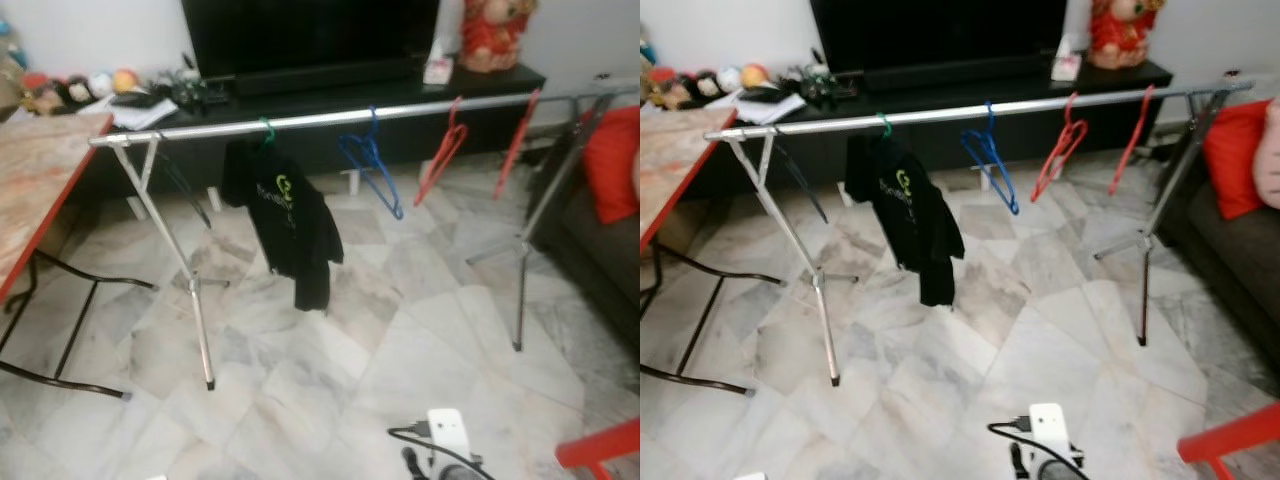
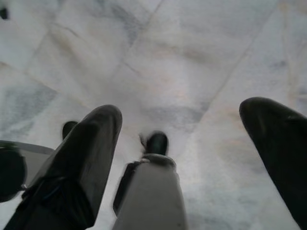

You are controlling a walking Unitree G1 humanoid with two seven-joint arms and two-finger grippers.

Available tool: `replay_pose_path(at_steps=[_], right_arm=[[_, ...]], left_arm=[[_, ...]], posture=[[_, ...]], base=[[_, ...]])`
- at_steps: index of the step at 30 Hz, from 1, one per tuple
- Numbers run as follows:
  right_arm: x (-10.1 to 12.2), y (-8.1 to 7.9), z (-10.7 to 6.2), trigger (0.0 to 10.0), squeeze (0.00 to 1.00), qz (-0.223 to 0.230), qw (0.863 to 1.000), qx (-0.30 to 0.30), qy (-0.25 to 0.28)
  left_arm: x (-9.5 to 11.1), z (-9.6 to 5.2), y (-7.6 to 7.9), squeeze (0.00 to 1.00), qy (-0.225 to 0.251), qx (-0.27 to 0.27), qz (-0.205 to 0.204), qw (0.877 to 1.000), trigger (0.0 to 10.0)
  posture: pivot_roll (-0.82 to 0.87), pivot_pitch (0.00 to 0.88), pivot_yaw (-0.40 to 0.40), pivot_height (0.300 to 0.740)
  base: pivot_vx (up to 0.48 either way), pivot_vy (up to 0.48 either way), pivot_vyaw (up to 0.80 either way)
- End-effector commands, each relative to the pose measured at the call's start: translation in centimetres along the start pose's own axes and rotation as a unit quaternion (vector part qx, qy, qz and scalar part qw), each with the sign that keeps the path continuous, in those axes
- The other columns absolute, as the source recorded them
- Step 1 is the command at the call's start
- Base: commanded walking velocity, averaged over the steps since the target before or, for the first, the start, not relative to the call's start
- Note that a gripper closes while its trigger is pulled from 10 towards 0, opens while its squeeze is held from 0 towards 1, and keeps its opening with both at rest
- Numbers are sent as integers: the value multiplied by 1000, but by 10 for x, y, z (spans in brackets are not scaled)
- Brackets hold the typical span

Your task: Hang hanger

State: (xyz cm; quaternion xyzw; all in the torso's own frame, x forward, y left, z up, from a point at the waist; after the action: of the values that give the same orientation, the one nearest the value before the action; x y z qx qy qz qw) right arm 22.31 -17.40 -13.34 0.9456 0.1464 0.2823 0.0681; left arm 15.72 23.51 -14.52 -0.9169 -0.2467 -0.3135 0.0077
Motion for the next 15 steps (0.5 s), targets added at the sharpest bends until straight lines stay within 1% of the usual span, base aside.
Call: replay_pose_path(at_steps=[1, 8, 10, 15], right_arm=[[-2, 6, 0, 10000, 0, -4, 1000, -4, -2], [0, 3, 0, 10000, 0, -16, 1000, 7, 3], [0, 2, 0, 10000, 0, -21, 1000, 7, 4], [0, 1, 0, 10000, 0, -30, 999, 12, 6]], left_arm=[[-3, -1, -5, 0, -7, 10, 2, 1000, 10000], [-3, -1, -5, 0, -6, 11, 3, 1000, 10000], [-3, -1, -5, 0, -6, 12, 2, 1000, 10000], [-3, -1, -5, 0, -6, 12, 3, 1000, 10000]], posture=[[-69, 0, 68, 740], [-68, 0, 68, 740], [-68, 0, 68, 740], [-70, 0, 68, 740]], base=[[0, 0, 0], [0, 0, 0], [0, 0, 594], [0, 0, 800]])
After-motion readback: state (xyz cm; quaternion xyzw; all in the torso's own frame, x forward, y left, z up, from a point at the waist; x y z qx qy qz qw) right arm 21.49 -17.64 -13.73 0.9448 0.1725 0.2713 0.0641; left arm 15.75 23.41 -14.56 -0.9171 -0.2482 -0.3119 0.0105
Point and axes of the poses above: a point about 5 cm out from each wrist's last joint towards the gripper, its own z axis pointing out of the wrist towards the gripper, its own x axis along the axis of the wrist's last joint, y = z × x, the point moved 6 cm from there along z, pointing out of the wrist towards the gripper, and after that the axes turned 14 degrees about -z, right-handed, at the moved point
